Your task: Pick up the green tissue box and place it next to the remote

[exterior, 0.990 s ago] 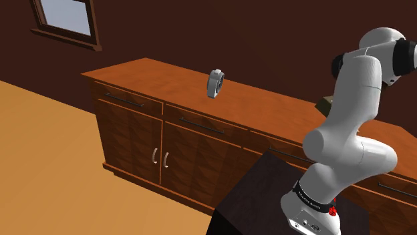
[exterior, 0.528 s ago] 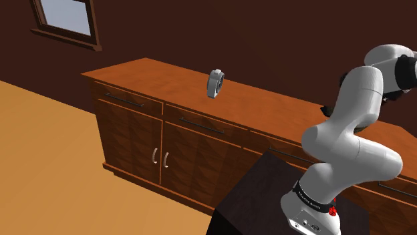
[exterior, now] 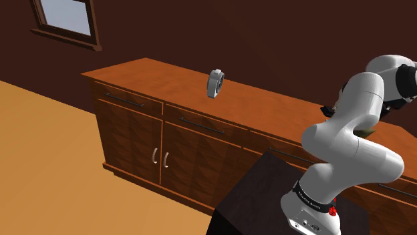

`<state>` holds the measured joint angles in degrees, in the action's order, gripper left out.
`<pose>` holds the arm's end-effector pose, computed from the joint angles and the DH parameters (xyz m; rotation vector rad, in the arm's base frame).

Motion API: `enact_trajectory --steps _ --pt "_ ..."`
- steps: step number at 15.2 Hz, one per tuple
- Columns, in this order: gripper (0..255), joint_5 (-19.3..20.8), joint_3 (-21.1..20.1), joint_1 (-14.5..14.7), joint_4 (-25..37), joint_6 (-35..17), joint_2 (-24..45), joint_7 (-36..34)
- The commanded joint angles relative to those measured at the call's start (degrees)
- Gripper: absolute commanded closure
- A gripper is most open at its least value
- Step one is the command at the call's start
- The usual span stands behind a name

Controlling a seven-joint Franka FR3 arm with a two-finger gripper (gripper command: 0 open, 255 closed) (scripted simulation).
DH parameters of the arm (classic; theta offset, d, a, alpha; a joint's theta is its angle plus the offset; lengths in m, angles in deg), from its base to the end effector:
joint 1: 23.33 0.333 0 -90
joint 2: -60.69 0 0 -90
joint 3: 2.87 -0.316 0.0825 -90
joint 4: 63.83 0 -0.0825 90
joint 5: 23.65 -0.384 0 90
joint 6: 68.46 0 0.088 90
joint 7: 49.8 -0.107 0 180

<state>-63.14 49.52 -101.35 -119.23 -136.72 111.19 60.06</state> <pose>-0.1628 -0.6816 0.4173 -2.7638 0.2067 -0.2744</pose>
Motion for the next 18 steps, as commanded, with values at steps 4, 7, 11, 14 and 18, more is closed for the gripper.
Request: enact_trajectory --steps 4,7,11,14,18 --pt "255 -0.07 0.13 1.79 -4.23 -3.58 0.40 1.09" --pt "255 -0.22 0.09 2.59 -6.39 -5.56 0.79 1.70" --pt "255 -0.26 0.08 2.71 -6.71 -5.87 0.86 1.80" --pt "255 -0.26 0.09 2.71 -6.71 -5.87 0.87 1.80" --pt "0 -0.25 0.11 2.78 -6.84 -5.92 0.83 1.83"
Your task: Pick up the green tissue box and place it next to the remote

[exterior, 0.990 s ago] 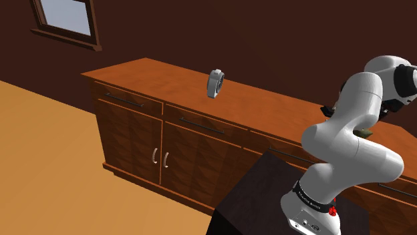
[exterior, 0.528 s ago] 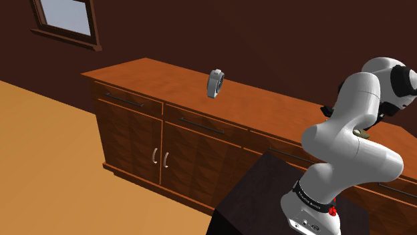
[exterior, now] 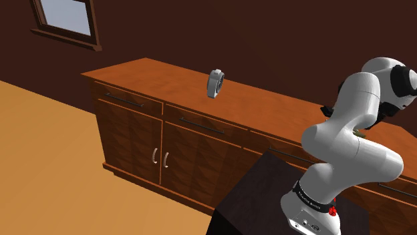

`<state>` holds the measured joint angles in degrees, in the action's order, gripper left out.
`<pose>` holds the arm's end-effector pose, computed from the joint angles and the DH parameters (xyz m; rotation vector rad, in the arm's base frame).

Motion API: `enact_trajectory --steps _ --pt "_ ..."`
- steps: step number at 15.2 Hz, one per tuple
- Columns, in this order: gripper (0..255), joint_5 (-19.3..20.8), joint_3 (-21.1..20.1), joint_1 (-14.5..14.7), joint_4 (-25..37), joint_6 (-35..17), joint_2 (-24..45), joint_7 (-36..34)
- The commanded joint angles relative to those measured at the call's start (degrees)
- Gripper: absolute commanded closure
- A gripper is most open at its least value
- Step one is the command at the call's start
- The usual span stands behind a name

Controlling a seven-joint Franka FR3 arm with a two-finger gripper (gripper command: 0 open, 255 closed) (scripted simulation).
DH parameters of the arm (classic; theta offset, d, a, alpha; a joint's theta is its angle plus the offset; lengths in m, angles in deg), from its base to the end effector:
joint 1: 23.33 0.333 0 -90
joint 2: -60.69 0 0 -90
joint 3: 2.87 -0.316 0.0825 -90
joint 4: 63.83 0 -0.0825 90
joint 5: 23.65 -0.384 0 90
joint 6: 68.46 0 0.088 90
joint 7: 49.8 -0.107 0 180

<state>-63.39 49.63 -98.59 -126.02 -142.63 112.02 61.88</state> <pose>-0.1618 -0.6821 0.3726 -2.7648 0.2064 -0.2738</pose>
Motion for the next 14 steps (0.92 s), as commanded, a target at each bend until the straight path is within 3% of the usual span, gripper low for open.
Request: enact_trajectory --steps 1,3,5,7,14 --pt "0 0.00 0.00 0.00 -0.01 0.00 0.01 0.00" --pt "0 -0.01 -0.02 -0.05 0.08 0.04 0.03 -0.02" --pt "0 -0.83 -1.22 -4.67 9.16 5.07 1.89 -2.01" --pt "0 -2.58 -3.41 -11.18 21.78 11.02 5.20 -5.23" --pt "0 -2.53 -3.46 -11.19 21.78 11.01 5.19 -5.24"
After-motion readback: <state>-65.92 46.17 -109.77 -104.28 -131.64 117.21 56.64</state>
